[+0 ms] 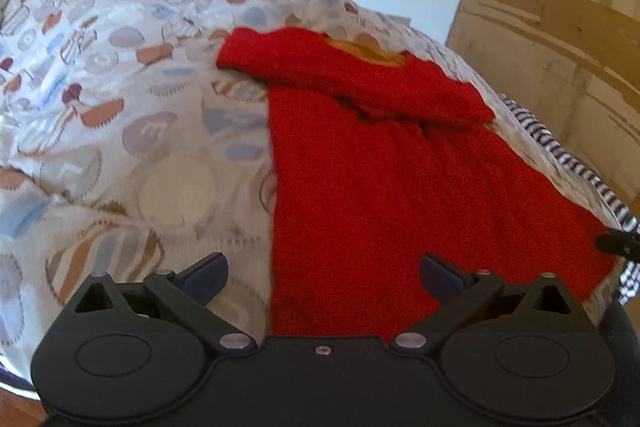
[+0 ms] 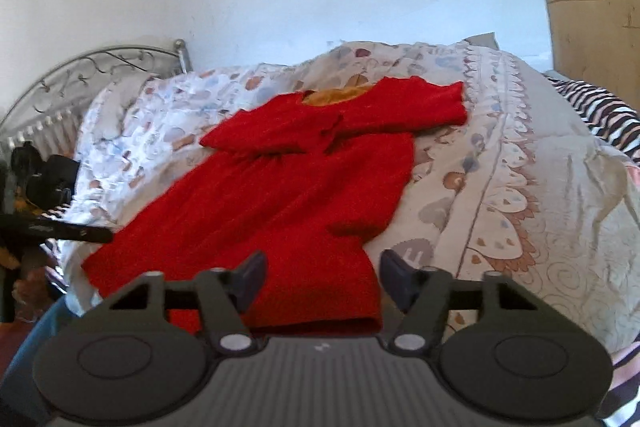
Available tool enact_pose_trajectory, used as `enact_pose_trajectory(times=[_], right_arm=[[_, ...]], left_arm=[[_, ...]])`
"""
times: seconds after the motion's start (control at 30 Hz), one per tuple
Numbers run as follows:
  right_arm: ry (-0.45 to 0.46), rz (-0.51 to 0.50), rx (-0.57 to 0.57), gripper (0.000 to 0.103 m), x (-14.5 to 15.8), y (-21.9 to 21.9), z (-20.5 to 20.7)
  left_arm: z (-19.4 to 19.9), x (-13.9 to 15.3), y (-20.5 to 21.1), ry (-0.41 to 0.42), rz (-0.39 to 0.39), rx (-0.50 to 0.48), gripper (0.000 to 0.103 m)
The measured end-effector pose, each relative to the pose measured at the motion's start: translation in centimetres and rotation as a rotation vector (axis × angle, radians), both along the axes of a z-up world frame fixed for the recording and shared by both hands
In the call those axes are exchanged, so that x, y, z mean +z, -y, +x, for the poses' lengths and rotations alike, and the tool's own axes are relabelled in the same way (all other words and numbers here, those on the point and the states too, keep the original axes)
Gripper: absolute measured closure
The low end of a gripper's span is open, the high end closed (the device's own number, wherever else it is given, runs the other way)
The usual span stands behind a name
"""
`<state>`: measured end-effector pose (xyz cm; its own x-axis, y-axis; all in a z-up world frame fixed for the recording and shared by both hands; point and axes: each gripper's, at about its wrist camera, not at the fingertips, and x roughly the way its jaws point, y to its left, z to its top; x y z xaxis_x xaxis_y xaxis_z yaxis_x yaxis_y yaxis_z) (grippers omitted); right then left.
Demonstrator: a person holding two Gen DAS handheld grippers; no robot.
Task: Fold small clothes
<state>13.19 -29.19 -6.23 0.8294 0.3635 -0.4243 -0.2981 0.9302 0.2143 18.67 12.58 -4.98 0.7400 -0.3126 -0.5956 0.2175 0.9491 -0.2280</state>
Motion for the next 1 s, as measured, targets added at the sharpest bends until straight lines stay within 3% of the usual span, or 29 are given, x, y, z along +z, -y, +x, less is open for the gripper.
enact_pose_trajectory(times=[0.13, 0.3, 0.43, 0.47, 0.53, 0.77, 0.87, 1.0], right_arm=[[-0.016, 0.007, -0.042, 0.049, -0.2, 0.0, -0.4], [-0.022, -0.030, -0.054, 0.061, -0.6, -0.4, -0.9], [-0.030, 0.005, -0.080, 0.084, -0.6, -0.3, -1.4], [-0.031, 0.014, -0.081, 0.092, -0.4, -0.2, -1.6], [-0.048, 0.056, -0.082, 0.095, 0.0, 0.1, -1.8], [-0.105, 0.452, -0.075, 0.096, 3.1, 4.8, -3.5], [-0.109, 0.463, -0.094, 0.096, 3.4, 5.8, -3.9], [-0.165, 0.498, -0.134, 0.096, 1.1, 6.1, -3.1]], left_arm=[[-0.8, -0.3, -0.7, -0.023, -0.049, -0.038, 0.013], [-0.8, -0.7, -0.8, -0.062, -0.040, -0.007, 0.026], [-0.6, -0.6, 0.2, -0.103, 0.047, 0.055, 0.054], [-0.7, -0.4, 0.4, -0.099, 0.055, 0.054, 0.068], [-1.1, 0.2, 0.7, -0.089, 0.069, 0.054, 0.086], [-3.6, 5.2, 0.7, 0.027, 0.023, 0.130, 0.092], [-4.3, 6.8, 1.0, 0.058, 0.016, 0.122, 0.092], [-3.6, 5.7, 2.0, 0.034, 0.039, 0.116, 0.092]])
